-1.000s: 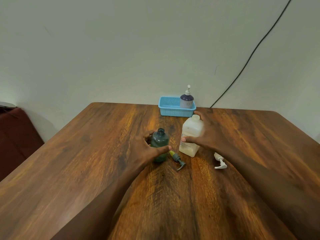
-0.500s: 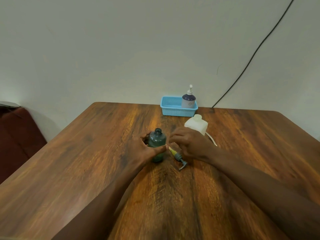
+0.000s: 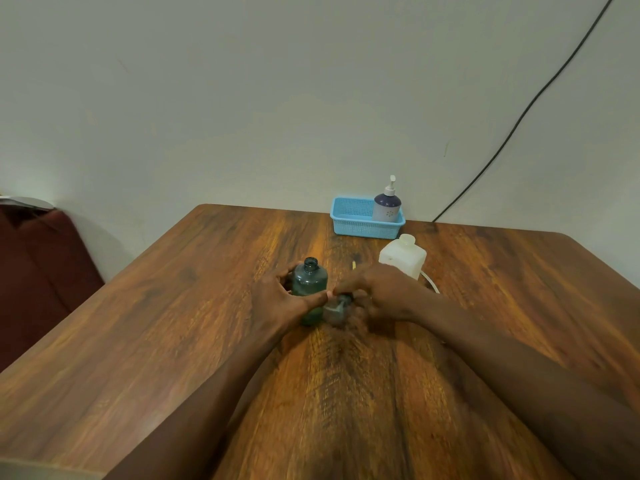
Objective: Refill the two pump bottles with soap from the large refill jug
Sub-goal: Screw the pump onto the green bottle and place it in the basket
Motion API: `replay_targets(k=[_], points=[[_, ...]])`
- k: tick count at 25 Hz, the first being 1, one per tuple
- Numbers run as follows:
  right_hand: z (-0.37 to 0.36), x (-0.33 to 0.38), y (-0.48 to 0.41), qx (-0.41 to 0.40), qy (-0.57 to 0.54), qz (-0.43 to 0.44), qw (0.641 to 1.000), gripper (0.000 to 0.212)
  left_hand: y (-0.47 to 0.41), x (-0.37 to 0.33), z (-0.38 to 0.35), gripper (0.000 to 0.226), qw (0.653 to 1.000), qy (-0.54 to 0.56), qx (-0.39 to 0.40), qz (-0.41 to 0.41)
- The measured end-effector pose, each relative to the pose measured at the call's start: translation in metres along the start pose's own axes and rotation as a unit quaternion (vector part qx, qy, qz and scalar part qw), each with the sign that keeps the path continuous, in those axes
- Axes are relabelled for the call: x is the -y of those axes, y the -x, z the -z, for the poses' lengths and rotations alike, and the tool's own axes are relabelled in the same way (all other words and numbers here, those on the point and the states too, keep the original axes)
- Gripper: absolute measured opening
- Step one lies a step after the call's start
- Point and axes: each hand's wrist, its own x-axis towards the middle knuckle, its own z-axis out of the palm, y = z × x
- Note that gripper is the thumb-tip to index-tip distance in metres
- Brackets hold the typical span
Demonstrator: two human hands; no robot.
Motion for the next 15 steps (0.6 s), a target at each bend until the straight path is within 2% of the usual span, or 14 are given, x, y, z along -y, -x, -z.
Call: replay_targets(k=[4,7,9,11,15], points=[[0.031,0.008,-0.004,-0.187,-0.090,0.013,0.978,0.029,-0.001,0.001,0.004,0.069,1.000,0.002,-0.020,0.004],[0.044,0.021,-0.010,-0.295,-0.245,-0.043,0.923,0.039,-0.001,-0.001,0.005,0.072,1.000,0.003,-0.017,0.006],[0.054,0.026,-0.017,-0.323,-0.326,-0.055,0.887,0.041,-0.001,-0.002,0.003,0.075,1.000,0.003,-0.006,0.013],[0.063,0.029,-0.021,-0.333,-0.370,-0.053,0.866,0.044,-0.001,-0.001,0.000,0.079,1.000,-0.007,0.003,0.016],[0.069,0.030,-0.022,-0.341,-0.380,-0.054,0.858,0.043,-0.004,0.004,-0.005,0.084,1.000,-0.024,0.012,0.015]])
